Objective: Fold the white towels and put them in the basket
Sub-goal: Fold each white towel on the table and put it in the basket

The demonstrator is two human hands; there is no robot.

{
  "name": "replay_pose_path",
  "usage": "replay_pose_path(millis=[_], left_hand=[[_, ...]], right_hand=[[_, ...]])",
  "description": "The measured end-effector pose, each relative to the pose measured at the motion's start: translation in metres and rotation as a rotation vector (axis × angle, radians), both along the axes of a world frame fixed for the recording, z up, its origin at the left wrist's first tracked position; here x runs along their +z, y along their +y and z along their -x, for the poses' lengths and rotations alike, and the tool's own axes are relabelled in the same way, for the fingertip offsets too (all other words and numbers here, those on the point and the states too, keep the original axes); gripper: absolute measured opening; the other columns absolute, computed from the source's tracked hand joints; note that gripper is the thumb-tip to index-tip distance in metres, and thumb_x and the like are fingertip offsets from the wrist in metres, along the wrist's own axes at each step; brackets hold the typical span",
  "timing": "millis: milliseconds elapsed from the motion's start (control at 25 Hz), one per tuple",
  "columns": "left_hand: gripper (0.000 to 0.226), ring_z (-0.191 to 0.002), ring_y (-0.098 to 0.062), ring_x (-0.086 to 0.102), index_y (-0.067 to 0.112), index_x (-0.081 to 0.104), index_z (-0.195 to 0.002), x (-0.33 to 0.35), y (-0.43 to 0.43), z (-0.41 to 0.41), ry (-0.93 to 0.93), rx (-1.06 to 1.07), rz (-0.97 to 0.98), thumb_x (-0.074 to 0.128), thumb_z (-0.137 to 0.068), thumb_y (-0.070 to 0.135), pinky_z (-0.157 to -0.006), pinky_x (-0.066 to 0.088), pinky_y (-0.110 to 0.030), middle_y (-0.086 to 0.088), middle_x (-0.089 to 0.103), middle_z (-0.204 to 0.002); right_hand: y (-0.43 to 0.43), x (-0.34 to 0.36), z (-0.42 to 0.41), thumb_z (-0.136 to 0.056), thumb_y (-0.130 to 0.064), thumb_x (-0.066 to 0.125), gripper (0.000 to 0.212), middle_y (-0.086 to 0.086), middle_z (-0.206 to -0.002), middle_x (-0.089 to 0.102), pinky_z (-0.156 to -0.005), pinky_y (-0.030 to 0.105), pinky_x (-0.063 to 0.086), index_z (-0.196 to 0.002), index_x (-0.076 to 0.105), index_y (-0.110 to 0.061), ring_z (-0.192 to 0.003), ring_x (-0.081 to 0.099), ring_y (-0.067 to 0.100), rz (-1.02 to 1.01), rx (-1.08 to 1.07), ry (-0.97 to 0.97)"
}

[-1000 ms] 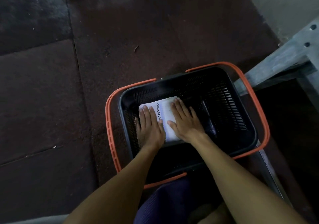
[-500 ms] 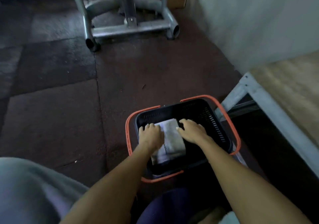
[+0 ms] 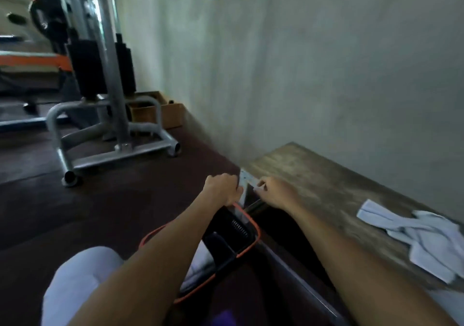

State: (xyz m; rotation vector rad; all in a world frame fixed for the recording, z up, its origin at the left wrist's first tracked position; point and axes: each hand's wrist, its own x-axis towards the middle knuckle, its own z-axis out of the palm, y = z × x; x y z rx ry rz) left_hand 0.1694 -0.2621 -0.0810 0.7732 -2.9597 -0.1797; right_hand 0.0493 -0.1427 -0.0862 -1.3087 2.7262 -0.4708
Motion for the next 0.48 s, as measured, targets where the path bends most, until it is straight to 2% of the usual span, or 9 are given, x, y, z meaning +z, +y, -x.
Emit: replay_pose_path(millis=[120,240,400,480], left_hand=[[0.042,-0.116,-0.032,0.054,0.014,0.053,-0.120,0.025,0.048,0.036,0.024,-0.120,0.050,0.036,-0.093,0.041,-0.095,0.038,-0.042,-0.011,0.057,-0.127],[0.043,-0.116,-0.034,0.053,0.013,0.055,-0.119,0.034,0.114,0.079,-0.011,-0.280,0.058,0.037,-0.093,0.042,-0.095,0.040,-0.044,-0.013,0.055,-0.128],[0.045,-0.113,-0.031,0.054,0.014,0.055,-0.119,0.020,0.194,0.133,-0.072,-0.494,0.089,0.036,-0.092,0.044,-0.093,0.041,-0.042,-0.013,0.057,-0.125],[0.045,-0.115,-0.030,0.054,0.016,0.053,-0.122,0.009,0.226,0.160,-0.092,-0.580,0.105,0.036,-0.091,0.043,-0.092,0.041,-0.041,-0.012,0.056,-0.127]], right_hand=[[0.068,0.029,0.017,-0.085,-0.038,0.052,0.030,0.010,-0.096,0.068,-0.074,0.035,0.048,-0.096,0.065,-0.013,-0.092,0.063,0.030,0.023,-0.127,0.044],[0.151,0.039,0.041,-0.083,-0.041,0.051,0.029,0.007,-0.105,0.067,-0.078,0.031,0.047,-0.097,0.065,-0.021,-0.097,0.062,0.029,0.000,-0.314,0.063],[0.259,0.020,0.063,-0.084,-0.045,0.049,0.027,-0.001,-0.098,0.067,-0.077,0.031,0.048,-0.095,0.064,-0.026,-0.095,0.062,0.023,0.000,-0.548,-0.018],[0.308,0.004,0.071,-0.085,-0.042,0.050,0.025,0.001,-0.099,0.069,-0.077,0.030,0.046,-0.096,0.064,-0.024,-0.097,0.062,0.023,-0.017,-0.648,-0.053]])
